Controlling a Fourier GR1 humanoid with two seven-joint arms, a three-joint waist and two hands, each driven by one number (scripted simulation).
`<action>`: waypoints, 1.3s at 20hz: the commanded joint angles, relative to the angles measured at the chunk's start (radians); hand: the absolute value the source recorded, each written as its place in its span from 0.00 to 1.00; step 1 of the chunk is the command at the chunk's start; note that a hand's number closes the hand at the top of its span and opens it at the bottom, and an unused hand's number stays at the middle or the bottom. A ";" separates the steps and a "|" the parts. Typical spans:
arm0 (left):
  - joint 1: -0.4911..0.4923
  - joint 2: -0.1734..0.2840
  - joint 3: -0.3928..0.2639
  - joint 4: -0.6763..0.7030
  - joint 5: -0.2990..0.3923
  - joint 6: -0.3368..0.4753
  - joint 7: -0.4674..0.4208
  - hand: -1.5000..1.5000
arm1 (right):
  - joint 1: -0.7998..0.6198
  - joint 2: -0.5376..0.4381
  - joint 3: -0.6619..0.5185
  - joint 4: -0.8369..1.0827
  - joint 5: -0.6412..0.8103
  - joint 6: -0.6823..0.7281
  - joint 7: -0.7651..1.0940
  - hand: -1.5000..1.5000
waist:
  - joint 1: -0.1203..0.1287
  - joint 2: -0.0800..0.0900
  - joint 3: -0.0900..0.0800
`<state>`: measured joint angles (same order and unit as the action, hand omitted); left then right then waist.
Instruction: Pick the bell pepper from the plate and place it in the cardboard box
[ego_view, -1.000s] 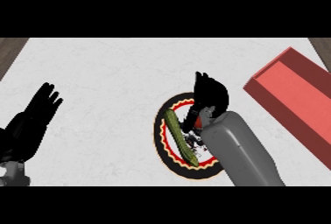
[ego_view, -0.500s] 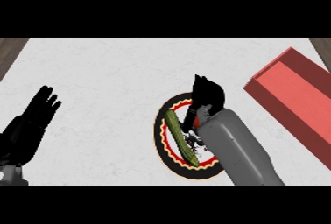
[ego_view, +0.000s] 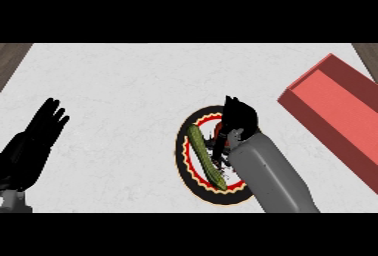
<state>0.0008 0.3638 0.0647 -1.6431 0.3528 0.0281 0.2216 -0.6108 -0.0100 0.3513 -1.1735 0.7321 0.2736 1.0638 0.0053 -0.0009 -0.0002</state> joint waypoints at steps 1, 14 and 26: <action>0.041 0.036 0.046 -0.095 0.034 -0.034 0.052 0.50 | 0.022 0.009 0.010 -0.032 0.010 0.034 0.124 0.00 | 0.002 -0.002 0.000; -0.022 -0.043 0.065 0.007 -0.042 -0.047 0.036 0.50 | -0.021 -0.013 -0.042 0.062 0.093 -0.003 -0.078 1.00 | -0.001 0.001 0.000; 0.038 -0.058 0.063 -0.059 -0.051 -0.061 0.048 0.50 | 0.295 -0.298 0.093 -0.331 0.020 0.132 -0.546 1.00 | -0.012 -0.003 0.000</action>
<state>-0.0007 0.3050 0.1286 -1.6619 0.2973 -0.0169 0.2556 -0.4117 -0.2045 0.4406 -1.3862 0.7828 0.3536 0.6321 -0.0097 -0.0073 -0.0008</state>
